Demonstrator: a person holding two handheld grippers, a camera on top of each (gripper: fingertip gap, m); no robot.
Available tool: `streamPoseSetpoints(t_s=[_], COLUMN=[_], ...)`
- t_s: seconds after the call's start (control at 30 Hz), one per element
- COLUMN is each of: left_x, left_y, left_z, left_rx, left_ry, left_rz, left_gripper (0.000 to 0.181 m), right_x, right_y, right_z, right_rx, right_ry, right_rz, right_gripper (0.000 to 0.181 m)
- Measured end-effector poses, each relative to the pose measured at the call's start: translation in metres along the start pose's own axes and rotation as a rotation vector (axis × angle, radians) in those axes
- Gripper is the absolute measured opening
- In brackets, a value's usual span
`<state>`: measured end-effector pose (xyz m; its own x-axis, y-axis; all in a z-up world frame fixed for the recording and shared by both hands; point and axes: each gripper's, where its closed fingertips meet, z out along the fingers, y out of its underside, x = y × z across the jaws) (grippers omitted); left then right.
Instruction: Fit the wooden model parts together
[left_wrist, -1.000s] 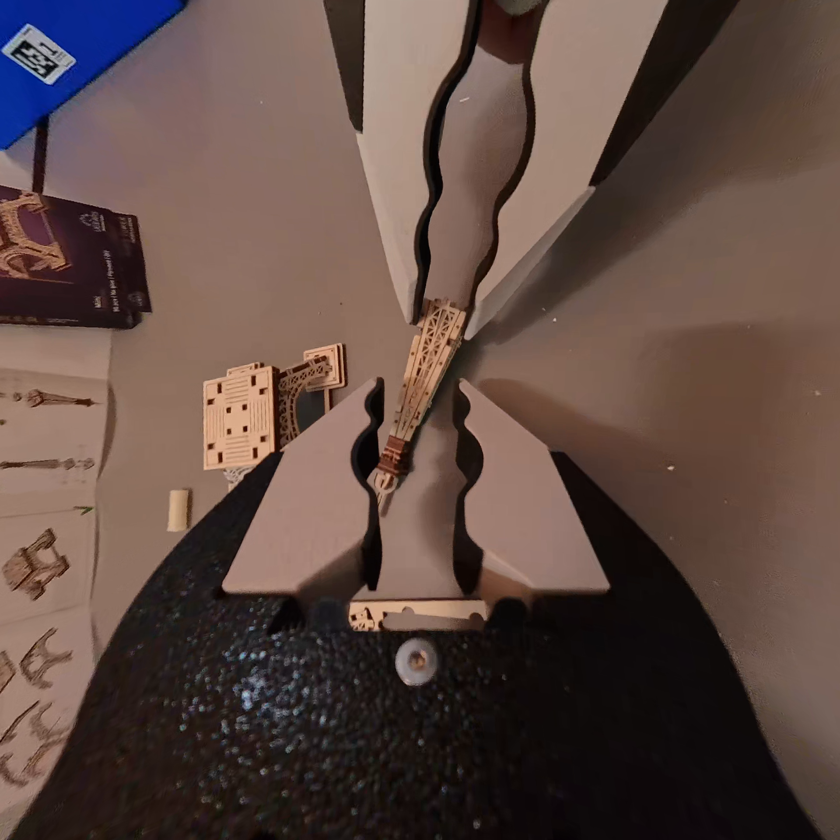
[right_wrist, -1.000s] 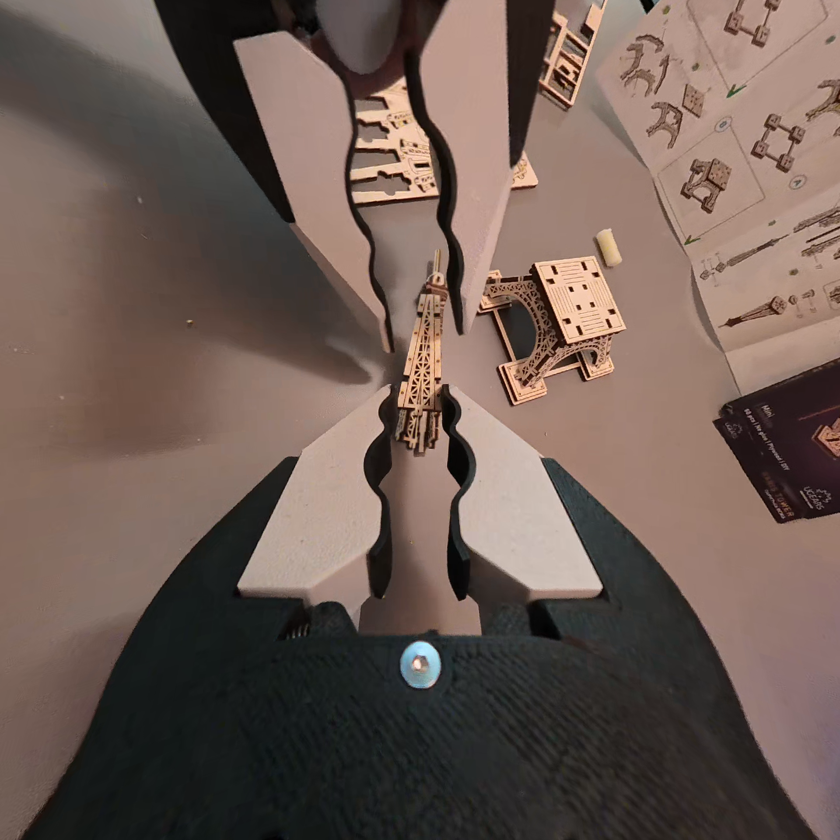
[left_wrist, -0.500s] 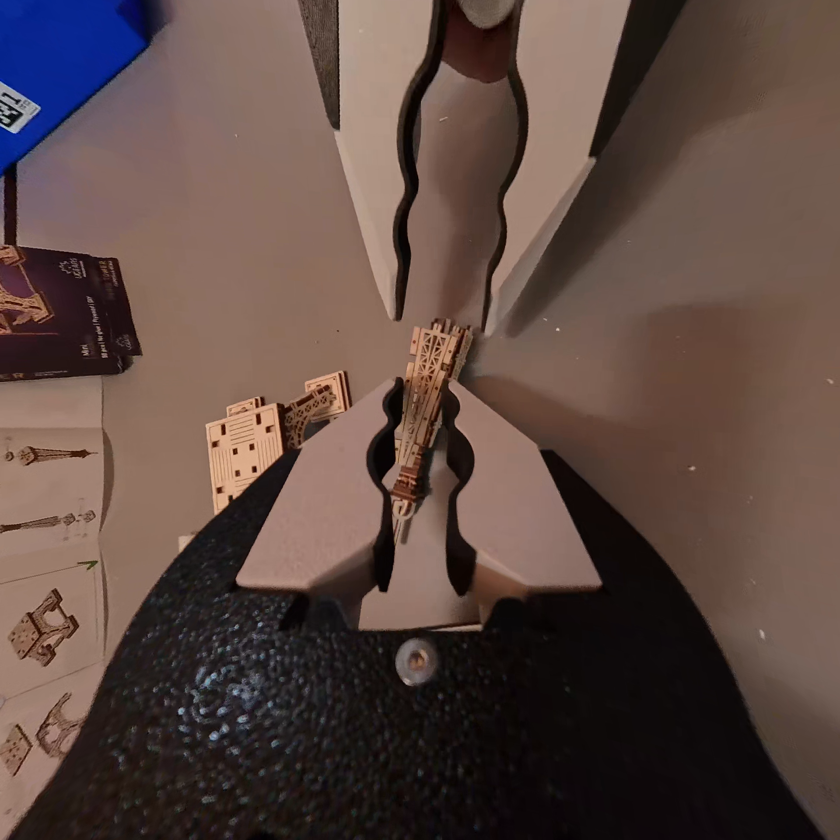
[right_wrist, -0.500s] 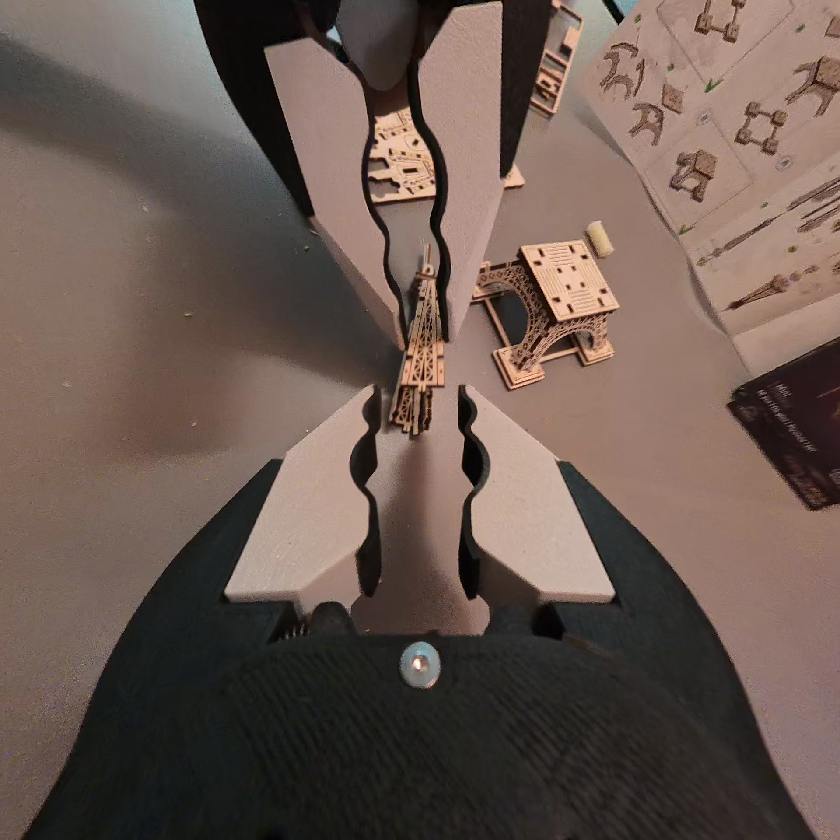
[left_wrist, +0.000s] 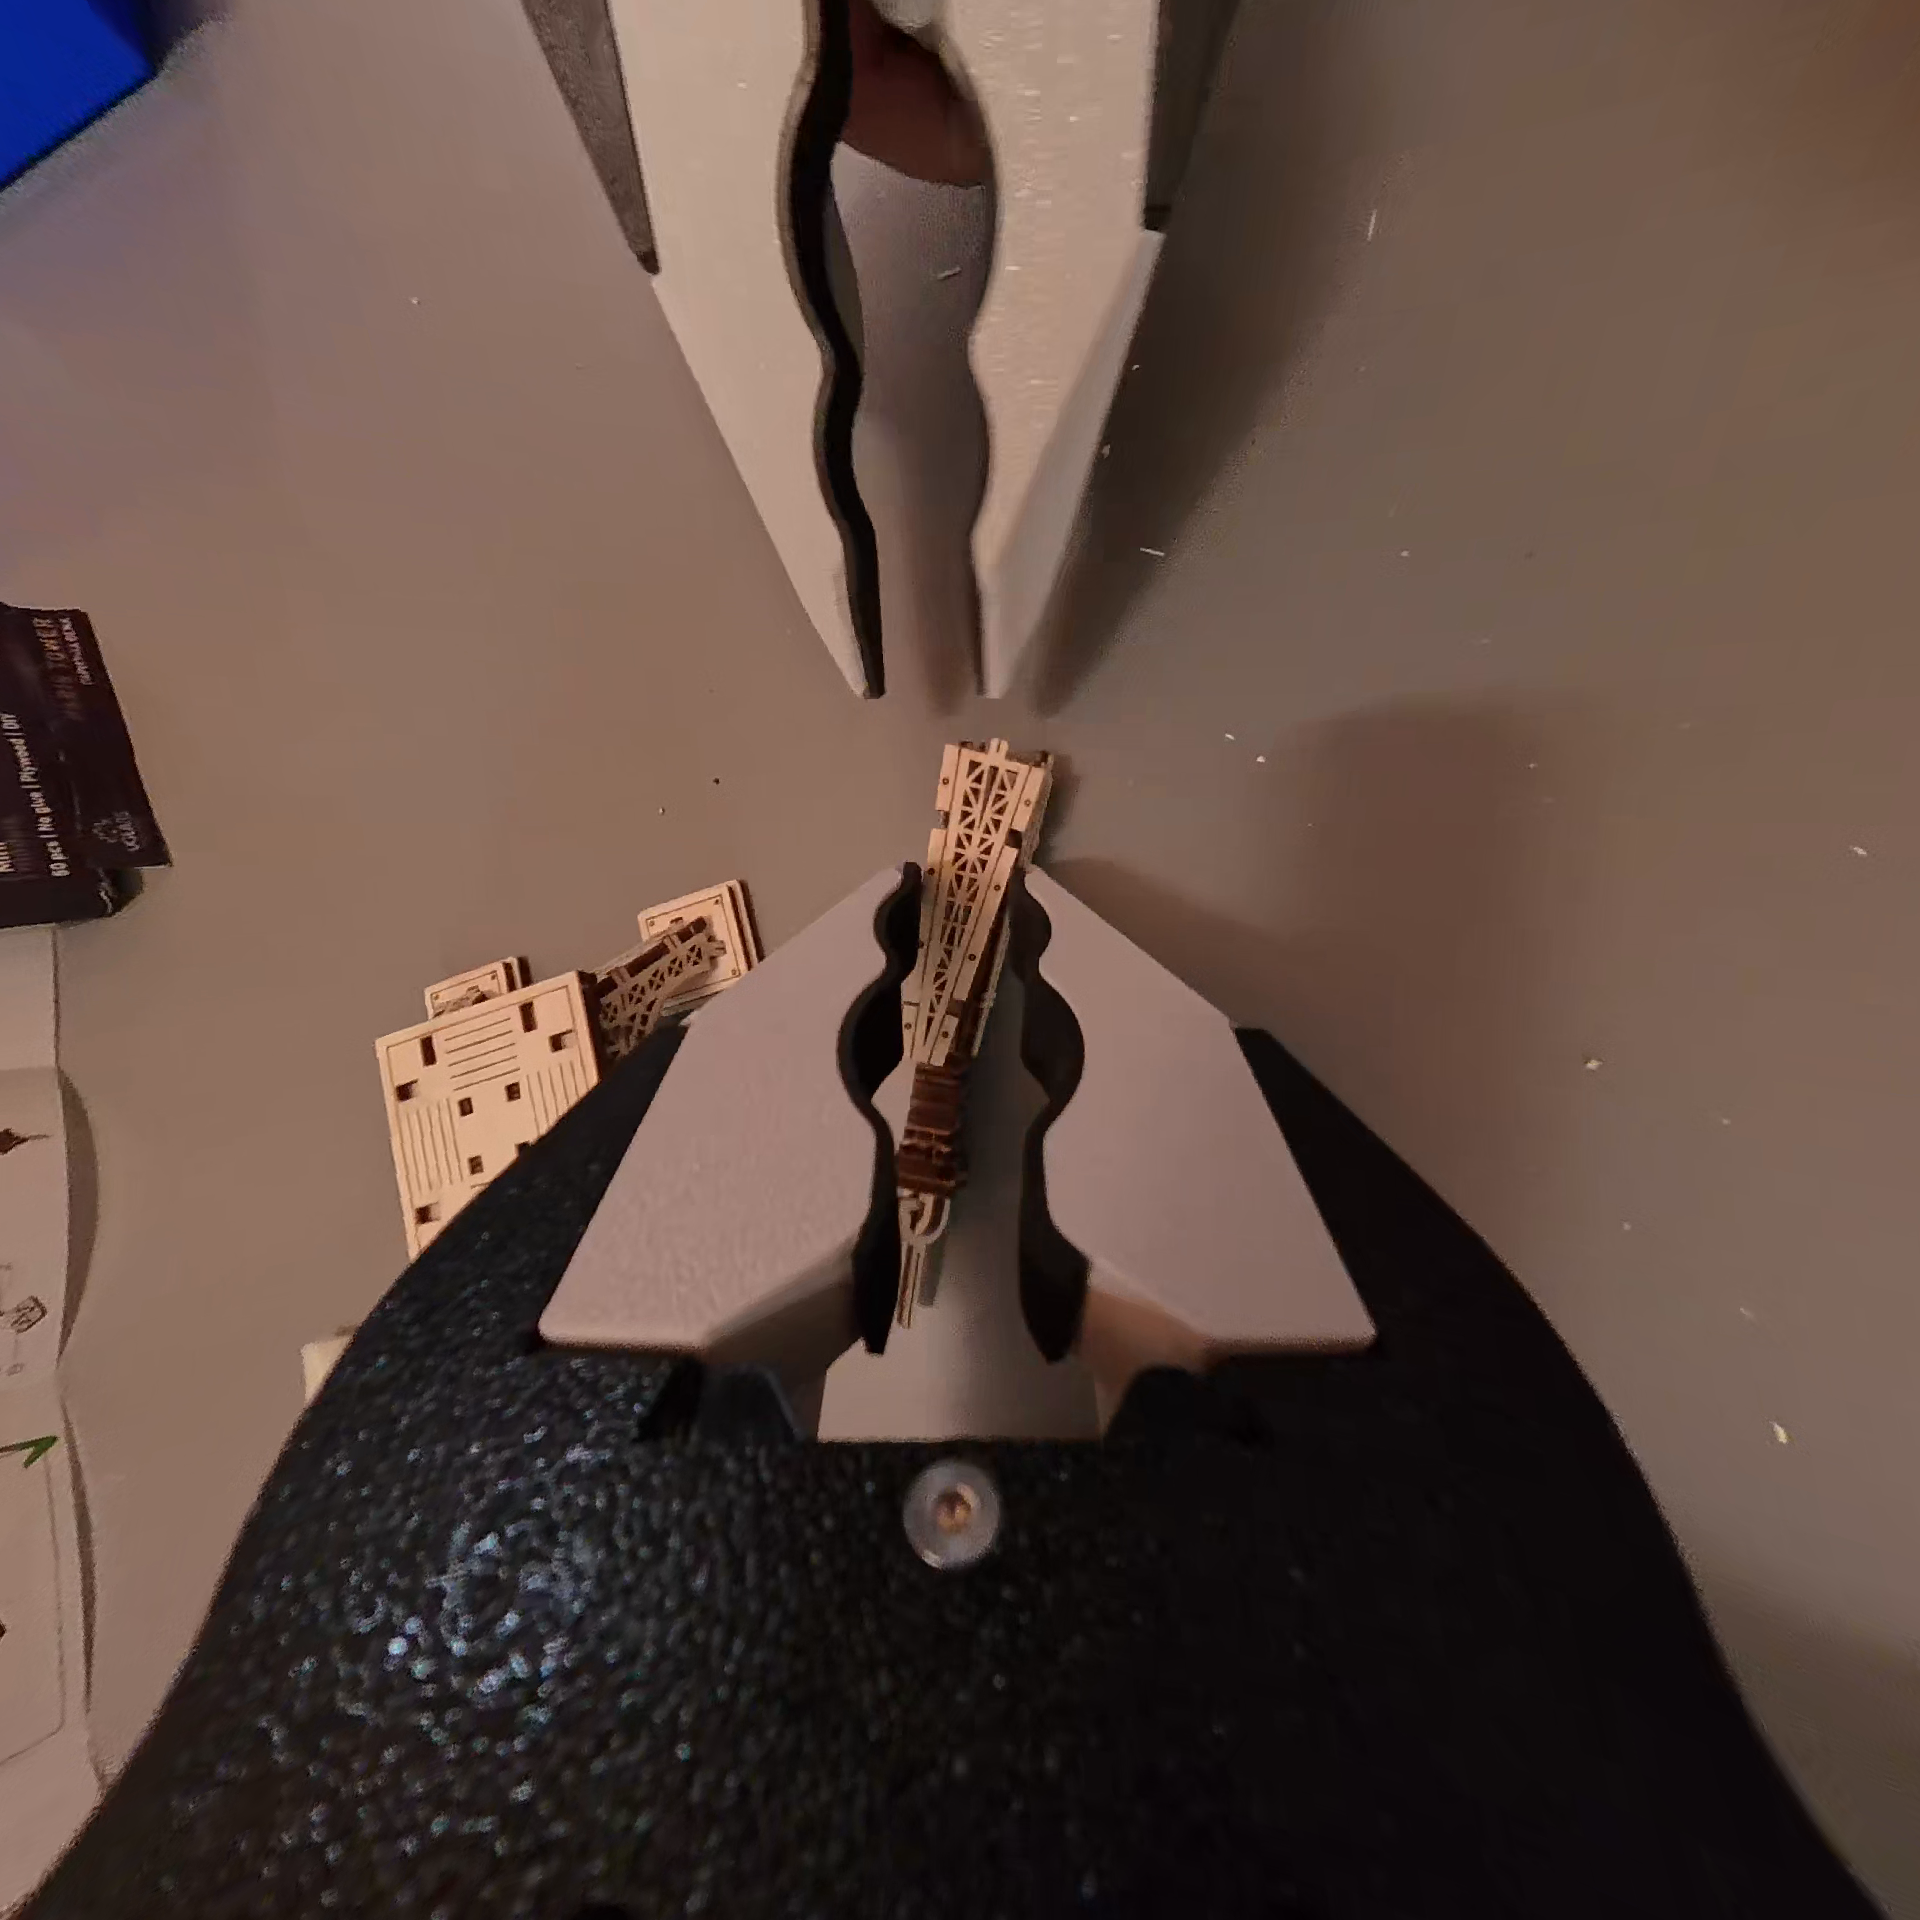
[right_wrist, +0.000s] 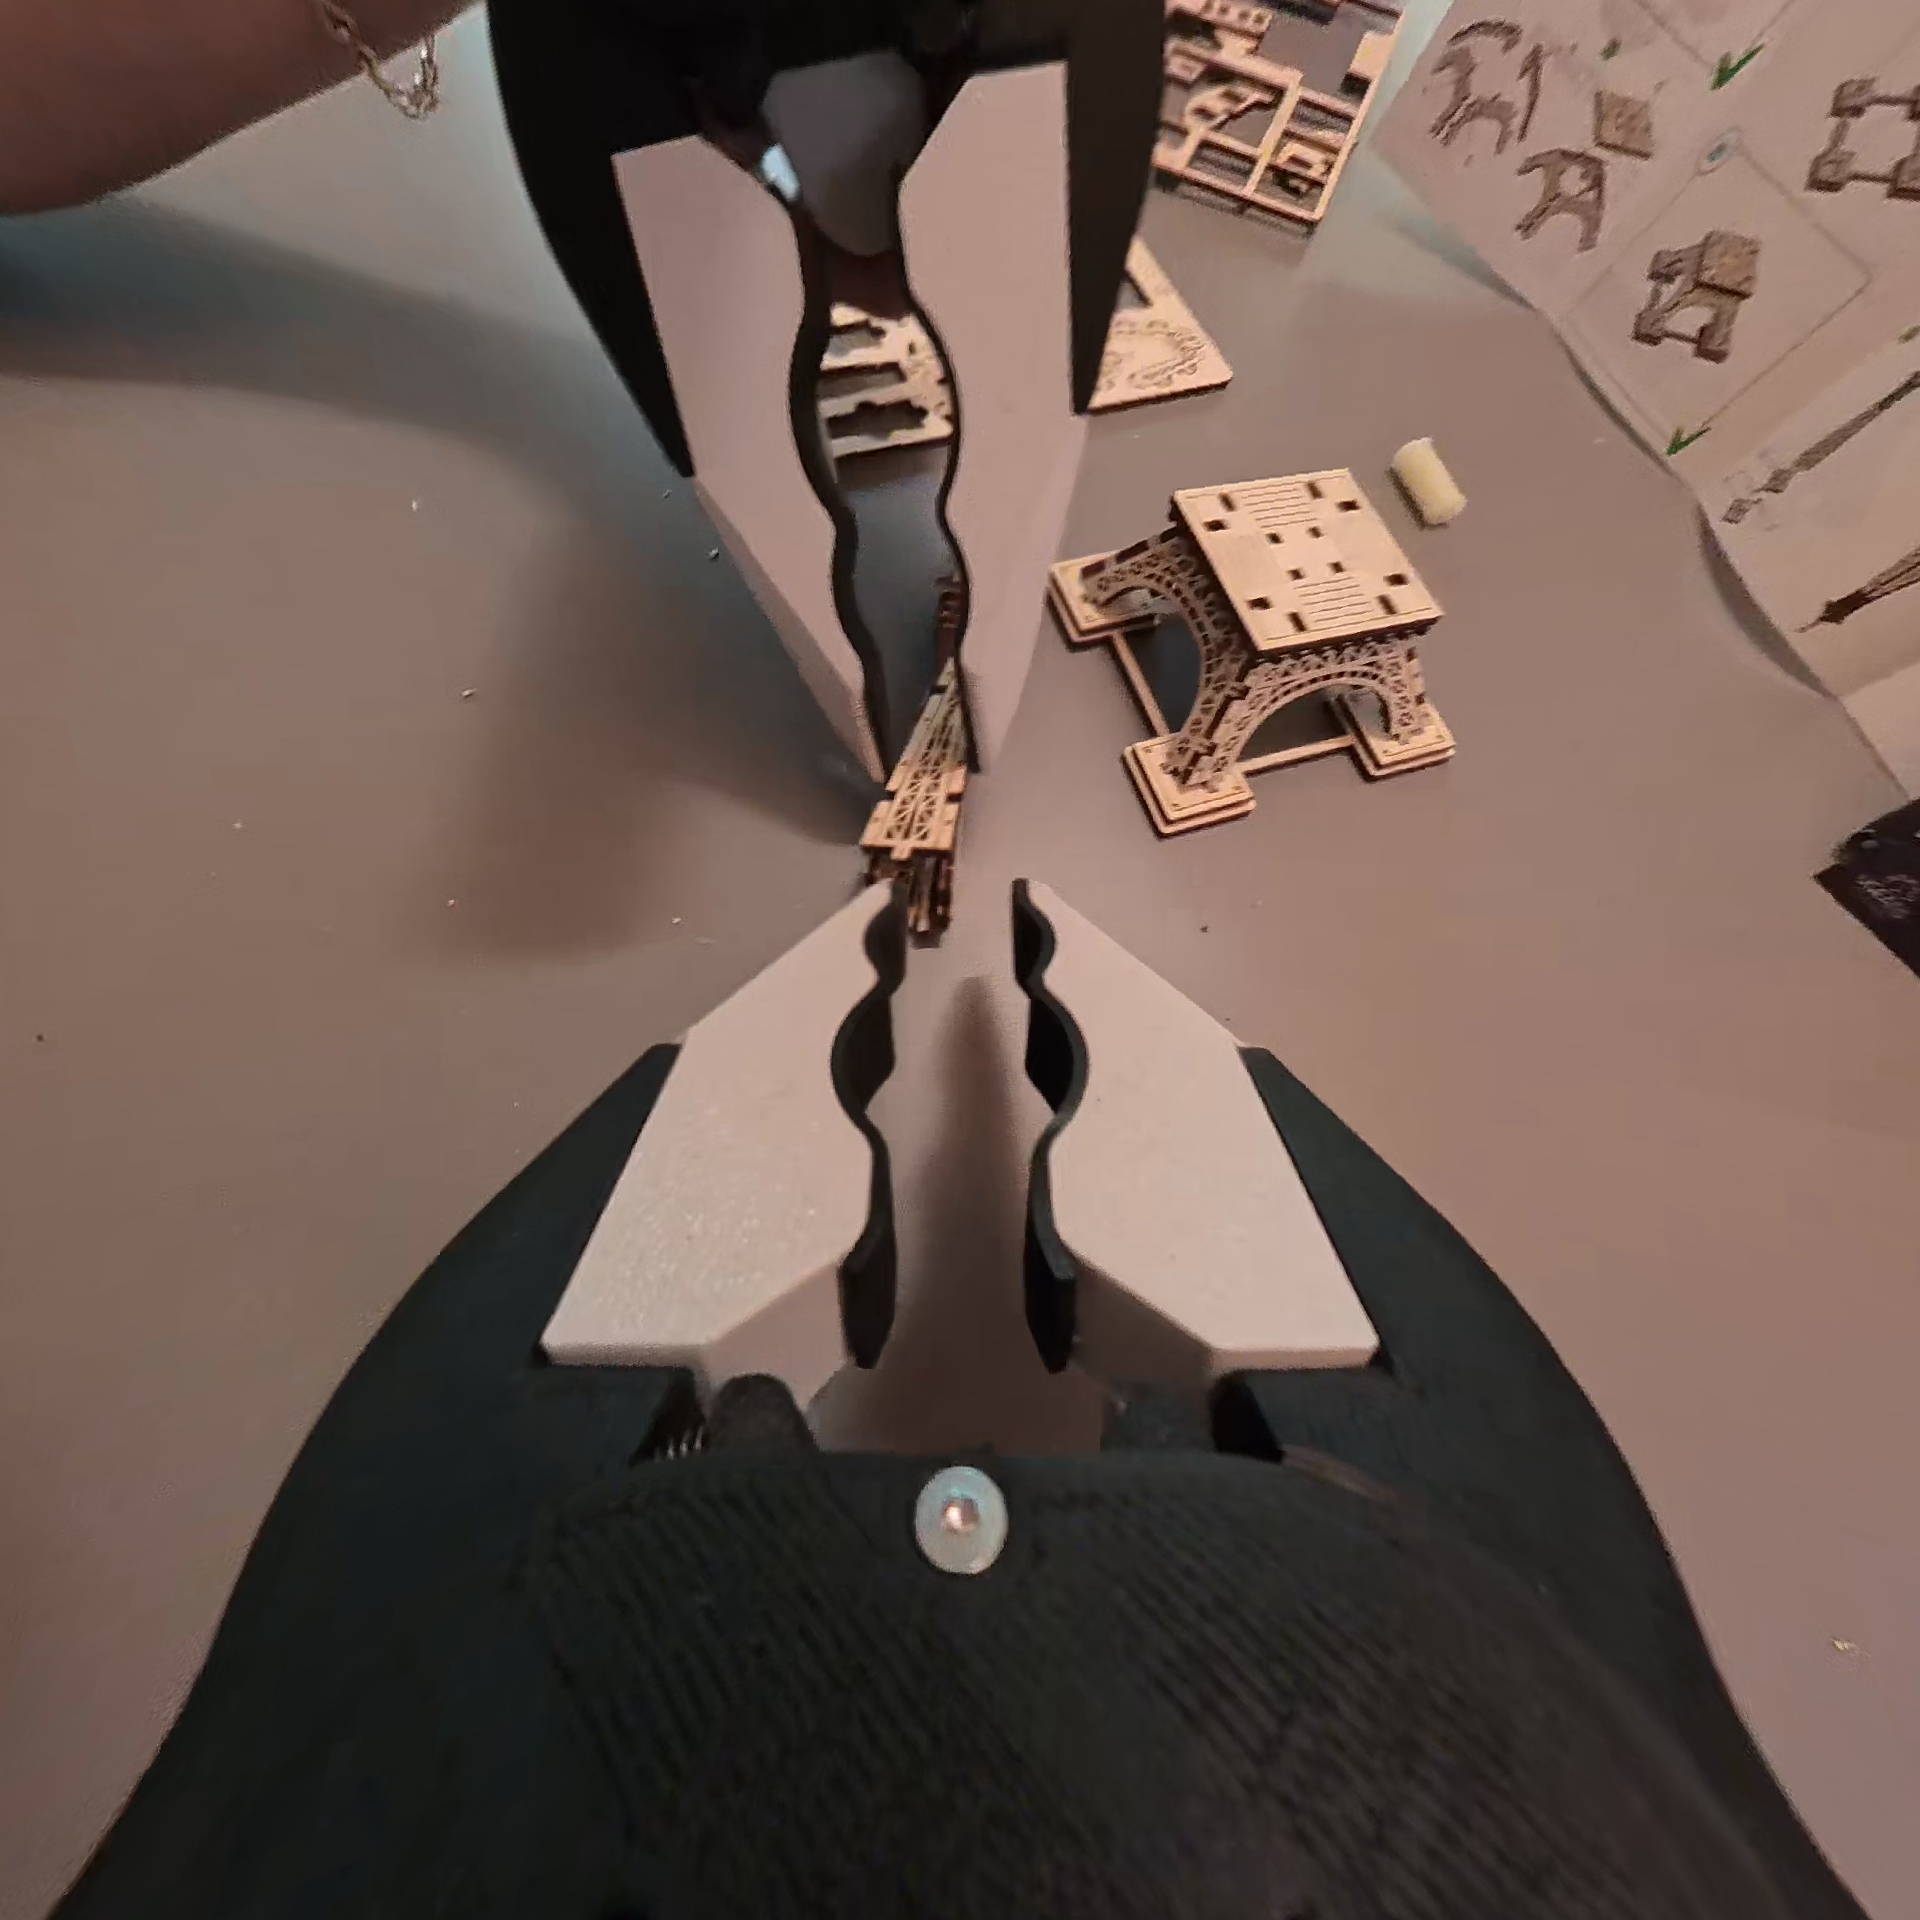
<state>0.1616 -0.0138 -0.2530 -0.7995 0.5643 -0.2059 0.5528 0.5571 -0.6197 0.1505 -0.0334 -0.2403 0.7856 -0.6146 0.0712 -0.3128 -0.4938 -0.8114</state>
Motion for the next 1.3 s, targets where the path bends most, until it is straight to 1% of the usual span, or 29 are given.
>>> streamPoseSetpoints(t_s=[0.03, 0.13, 0.23, 0.33, 0.37, 0.4, 0.67, 0.83, 0.9, 1.03, 1.1, 1.2, 1.3], left_x=[0.001, 0.001, 0.002, 0.001, 0.002, 0.002, 0.0, 0.002, -0.001, -0.002, -0.003, -0.003, -0.002], left_y=[0.0, -0.001, -0.001, 0.0, 0.001, 0.0, 0.0, -0.004, -0.003, 0.0, 0.003, 0.0, -0.001], left_z=[0.001, 0.002, 0.002, 0.003, 0.004, 0.004, 0.004, 0.003, 0.001, -0.002, -0.002, -0.001, 0.001], left_rx=[0.001, 0.002, -0.005, -0.009, -0.008, -0.004, 0.027, 0.073, 0.071, 0.068, 0.055, 0.073, 0.074], left_ry=[0.009, 0.022, 0.029, 0.026, 0.028, 0.026, -0.021, -0.032, -0.061, -0.062, -0.066, -0.055, -0.049], left_rz=[-0.006, -0.023, -0.04, -0.066, -0.073, -0.078, -0.095, -0.111, -0.108, -0.117, -0.12, -0.126, -0.126], left_gripper=[0.015, 0.015, 0.015, 0.015, 0.015, 0.014, 0.015, 0.017, 0.019, 0.021, 0.019, 0.01, 0.009], right_x=[0.003, 0.004, 0.0, -0.001, -0.001, -0.002, 0.0, 0.001, 0.001, 0.001, 0.001, 0.001, 0.002], right_y=[-0.001, 0.004, 0.007, 0.012, 0.012, 0.011, 0.012, 0.012, 0.012, 0.012, 0.012, 0.012, 0.012], right_z=[0.0, 0.006, 0.013, 0.017, 0.017, 0.018, 0.018, 0.018, 0.019, 0.019, 0.019, 0.019, 0.019], right_rx=[0.009, -0.019, -0.04, -0.057, -0.051, -0.043, -0.046, -0.047, -0.046, -0.047, -0.047, -0.048, -0.05], right_ry=[-0.001, -0.033, -0.052, -0.045, -0.045, -0.045, -0.013, -0.009, -0.007, -0.004, -0.006, -0.006, -0.008], right_rz=[0.008, -0.007, -0.053, -0.087, -0.097, -0.1, -0.115, -0.114, -0.116, -0.119, -0.117, -0.115, -0.107], right_gripper=[0.014, 0.019, 0.018, 0.013, 0.006, 0.004, 0.004, 0.004, 0.004, 0.004, 0.004, 0.004, 0.004])
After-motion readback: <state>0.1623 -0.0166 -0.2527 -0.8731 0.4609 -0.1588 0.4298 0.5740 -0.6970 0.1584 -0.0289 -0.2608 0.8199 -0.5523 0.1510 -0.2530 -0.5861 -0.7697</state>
